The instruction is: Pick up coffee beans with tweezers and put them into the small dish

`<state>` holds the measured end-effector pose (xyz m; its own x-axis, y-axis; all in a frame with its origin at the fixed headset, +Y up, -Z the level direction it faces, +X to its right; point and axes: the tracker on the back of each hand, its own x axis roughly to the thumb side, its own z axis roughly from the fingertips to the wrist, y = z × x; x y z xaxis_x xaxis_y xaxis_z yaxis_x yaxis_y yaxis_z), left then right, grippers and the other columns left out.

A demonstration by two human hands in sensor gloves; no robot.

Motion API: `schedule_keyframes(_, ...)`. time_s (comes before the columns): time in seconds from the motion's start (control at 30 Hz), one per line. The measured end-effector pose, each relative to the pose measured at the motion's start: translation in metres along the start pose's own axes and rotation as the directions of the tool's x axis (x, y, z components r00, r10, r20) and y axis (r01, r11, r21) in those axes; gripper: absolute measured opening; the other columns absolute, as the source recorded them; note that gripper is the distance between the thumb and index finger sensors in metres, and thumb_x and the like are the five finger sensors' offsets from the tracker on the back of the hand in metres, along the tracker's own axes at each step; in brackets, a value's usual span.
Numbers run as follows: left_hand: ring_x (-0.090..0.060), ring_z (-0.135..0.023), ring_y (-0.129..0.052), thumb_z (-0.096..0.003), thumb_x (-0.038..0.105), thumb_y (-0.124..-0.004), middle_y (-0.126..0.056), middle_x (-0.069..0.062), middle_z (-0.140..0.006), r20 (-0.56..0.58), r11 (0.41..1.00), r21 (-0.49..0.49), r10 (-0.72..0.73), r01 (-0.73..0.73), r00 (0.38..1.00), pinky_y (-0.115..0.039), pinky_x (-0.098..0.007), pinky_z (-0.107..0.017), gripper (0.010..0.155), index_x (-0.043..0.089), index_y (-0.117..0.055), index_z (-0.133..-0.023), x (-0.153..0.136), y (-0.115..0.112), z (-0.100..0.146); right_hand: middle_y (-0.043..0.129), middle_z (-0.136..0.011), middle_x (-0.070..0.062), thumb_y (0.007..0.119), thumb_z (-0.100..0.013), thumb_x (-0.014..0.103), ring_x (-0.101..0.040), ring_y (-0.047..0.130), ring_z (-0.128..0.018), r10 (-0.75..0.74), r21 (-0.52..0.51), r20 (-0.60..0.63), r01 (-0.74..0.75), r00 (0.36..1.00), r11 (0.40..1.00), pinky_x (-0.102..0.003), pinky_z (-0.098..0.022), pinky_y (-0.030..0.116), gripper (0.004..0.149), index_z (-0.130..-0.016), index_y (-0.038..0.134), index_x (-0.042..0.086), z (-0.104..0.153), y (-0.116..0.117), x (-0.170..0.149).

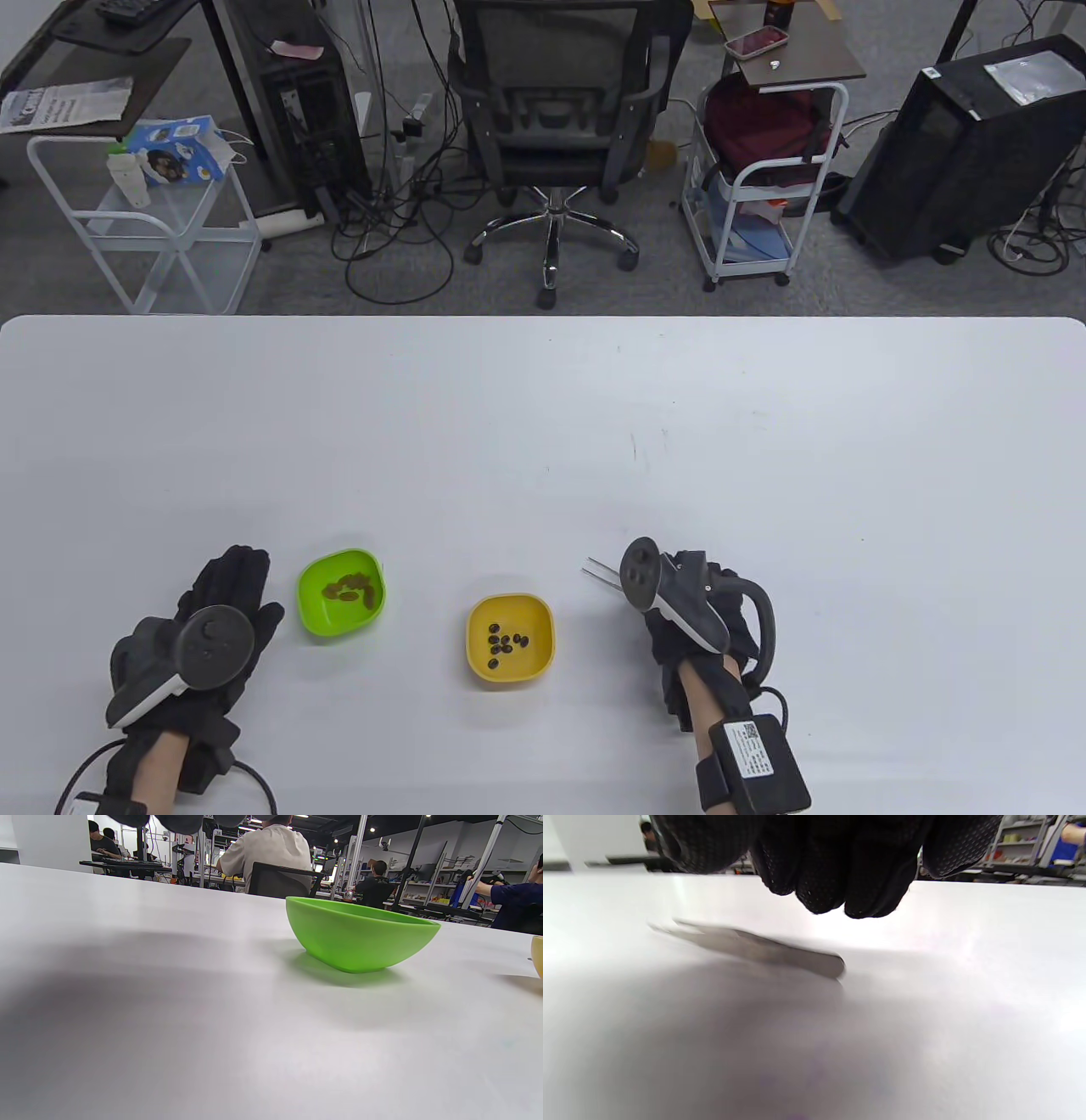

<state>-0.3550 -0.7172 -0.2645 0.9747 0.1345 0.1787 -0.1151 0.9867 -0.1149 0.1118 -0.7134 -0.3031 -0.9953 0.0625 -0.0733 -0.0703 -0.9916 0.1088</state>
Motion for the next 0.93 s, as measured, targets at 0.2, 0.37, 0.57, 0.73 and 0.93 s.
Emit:
schedule_keyframes(0.2,-0.06,-0.112,-0.049,-0.0596,0.038,-0.041,-0.035,-0.032,-0.126,0.006,1.0,0.004,-0.012,0.012,1.0,-0.051,-0.07,-0.075,0.073,-0.002,-0.033,-0.12,0.001,-0.001,0.0,0.057,-0.117,-0.013,0.06,-0.048,0.04,-0.048,0.062,-0.106,-0.142,-0.154,0.141,0.164,0.98,0.974,-0.064,-0.077,0.051,0.068,-0.11,0.046,0.016,0.031,-0.012,-0.012)
schedule_keyframes(0.37,-0.06,-0.112,-0.05,-0.0595,0.038,-0.041,-0.035,-0.032,-0.126,0.005,1.0,0.002,-0.018,0.018,1.0,-0.052,-0.07,-0.075,0.073,-0.002,-0.033,-0.12,0.002,-0.002,0.001,0.044,-0.121,-0.017,0.058,-0.048,0.042,-0.052,0.048,-0.109,-0.141,-0.117,0.141,0.158,0.98,0.98,-0.066,-0.078,0.045,0.073,-0.111,0.037,0.013,0.032,-0.002,-0.018)
schedule_keyframes(0.57,-0.06,-0.112,-0.049,-0.0595,0.038,-0.041,-0.035,-0.032,-0.126,0.011,1.0,-0.001,-0.026,0.026,1.0,-0.052,-0.07,-0.075,0.073,-0.002,-0.033,-0.12,0.003,-0.002,0.001,0.045,-0.121,-0.017,0.059,-0.048,0.042,-0.053,0.049,-0.108,-0.18,-0.117,0.114,0.193,0.977,0.974,-0.066,-0.077,0.046,0.072,-0.111,0.039,0.014,0.029,0.0,-0.024)
schedule_keyframes(0.73,-0.06,-0.112,-0.05,-0.0595,0.038,-0.041,-0.035,-0.032,-0.126,0.016,1.0,-0.003,-0.028,0.028,0.999,-0.052,-0.07,-0.075,0.073,-0.002,-0.033,-0.12,0.004,-0.003,0.001,0.046,-0.12,-0.017,0.059,-0.047,0.042,-0.053,0.05,-0.108,-0.177,-0.122,0.109,0.19,0.978,0.974,-0.067,-0.077,0.047,0.072,-0.111,0.04,0.014,0.03,0.0,-0.025)
schedule_keyframes(0.93,-0.06,-0.112,-0.05,-0.0595,0.038,-0.041,-0.035,-0.032,-0.126,0.017,0.999,-0.006,-0.032,0.032,0.999,-0.052,-0.07,-0.075,0.073,-0.002,-0.033,-0.12,0.004,-0.004,0.001,0.047,-0.12,-0.016,0.06,-0.047,0.043,-0.053,0.052,-0.107,-0.171,-0.116,0.111,0.183,0.979,0.976,-0.067,-0.077,0.047,0.072,-0.111,0.041,0.014,0.03,0.001,-0.025)
